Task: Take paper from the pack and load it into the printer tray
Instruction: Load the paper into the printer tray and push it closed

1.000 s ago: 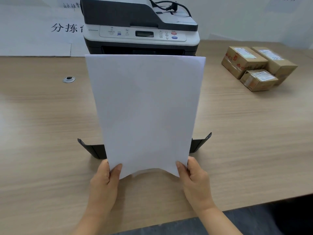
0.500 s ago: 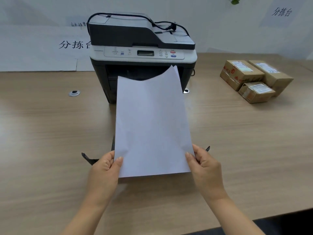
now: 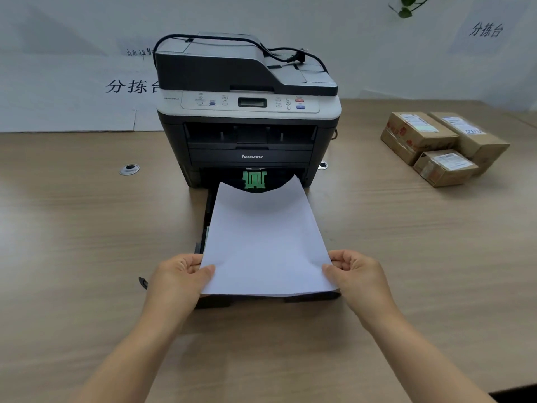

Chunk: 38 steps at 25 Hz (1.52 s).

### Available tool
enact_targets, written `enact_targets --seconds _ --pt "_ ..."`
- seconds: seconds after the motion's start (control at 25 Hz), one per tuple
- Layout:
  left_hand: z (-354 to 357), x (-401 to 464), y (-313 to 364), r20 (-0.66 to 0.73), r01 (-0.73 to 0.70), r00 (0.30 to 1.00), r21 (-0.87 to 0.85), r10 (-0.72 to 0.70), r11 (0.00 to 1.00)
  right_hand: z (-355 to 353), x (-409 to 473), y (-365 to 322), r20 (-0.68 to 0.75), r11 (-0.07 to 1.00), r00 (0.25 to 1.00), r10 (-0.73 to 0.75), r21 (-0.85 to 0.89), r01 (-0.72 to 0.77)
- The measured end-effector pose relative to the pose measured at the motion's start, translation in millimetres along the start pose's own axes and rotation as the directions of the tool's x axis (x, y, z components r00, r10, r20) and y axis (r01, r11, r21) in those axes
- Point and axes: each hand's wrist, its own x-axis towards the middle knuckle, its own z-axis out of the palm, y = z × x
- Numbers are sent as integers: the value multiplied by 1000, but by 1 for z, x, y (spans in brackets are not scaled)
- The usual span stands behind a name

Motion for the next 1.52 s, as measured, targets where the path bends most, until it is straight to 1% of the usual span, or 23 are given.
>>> enact_targets --seconds 0.2,0.48,0.64,0.84,1.0,1.08,1.24,1.36,1.52 --pt "4 26 2 -13 -7 1000 72 8 997 9 30 1 2 998 998 58 -9 -58" --pt "18 63 -5 -22 3 1000 57 -2 998 21 63 7 -24 996 996 87 -10 -87" --pt "28 79 -9 -31 15 999 49 -13 999 26 77 11 -53 995 994 92 -43 -94" --pt "34 94 -16 -51 46 998 52 -43 998 33 89 15 -40 979 997 68 -190 -74" --pt "38 99 -26 -50 58 997 113 -53 992 35 91 18 -12 953 998 64 -297 -65" --pt "39 100 -27 -42 56 998 164 -50 985 37 92 18 -3 921 1000 29 -390 -28" --pt "40 102 -27 -6 -19 1000 332 22 943 44 94 14 35 812 998 -48 -580 59" --pt "40 104 -26 22 -83 996 463 82 882 49 95 15 67 728 996 -64 -679 93" --pt "42 102 -24 25 -144 986 638 167 757 52 93 17 120 606 987 -110 -779 162"
